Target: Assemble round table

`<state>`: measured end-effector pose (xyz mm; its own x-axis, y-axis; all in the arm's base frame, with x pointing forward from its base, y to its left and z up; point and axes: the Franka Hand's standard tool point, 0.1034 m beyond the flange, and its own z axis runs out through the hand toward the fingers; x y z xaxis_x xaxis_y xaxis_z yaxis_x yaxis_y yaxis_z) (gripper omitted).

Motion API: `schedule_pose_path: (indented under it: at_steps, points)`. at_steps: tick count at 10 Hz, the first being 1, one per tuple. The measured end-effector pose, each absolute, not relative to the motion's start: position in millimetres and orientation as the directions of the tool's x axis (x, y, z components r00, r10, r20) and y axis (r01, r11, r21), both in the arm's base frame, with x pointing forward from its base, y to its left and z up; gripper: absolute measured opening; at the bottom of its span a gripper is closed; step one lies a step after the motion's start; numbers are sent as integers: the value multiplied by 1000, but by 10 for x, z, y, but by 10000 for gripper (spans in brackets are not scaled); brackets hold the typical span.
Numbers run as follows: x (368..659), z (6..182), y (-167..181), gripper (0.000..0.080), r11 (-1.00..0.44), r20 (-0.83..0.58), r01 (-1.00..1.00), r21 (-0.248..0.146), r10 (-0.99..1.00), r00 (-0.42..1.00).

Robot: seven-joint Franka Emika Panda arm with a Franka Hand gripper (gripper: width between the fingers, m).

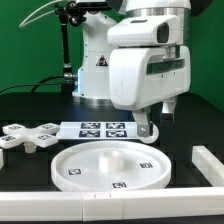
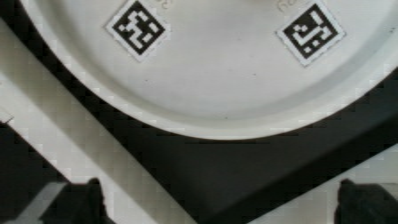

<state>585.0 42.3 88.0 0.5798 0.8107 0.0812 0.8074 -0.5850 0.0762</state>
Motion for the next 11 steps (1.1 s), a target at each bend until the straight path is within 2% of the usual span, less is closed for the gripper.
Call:
schedule_pose_path:
  at_steps: [1, 5, 8, 9, 11]
  points:
    - [5851, 863, 411, 649, -569, 99, 817, 98, 822, 561]
    - [5836, 843, 366, 649, -547, 100, 831, 106, 837, 538]
    - [5547, 582, -81, 649, -514, 91, 850, 115, 857, 507]
    - [5421, 470, -203, 649, -520, 85, 848, 105, 854, 513]
    - [5378, 372, -269, 649, -531, 80, 842, 91, 847, 525]
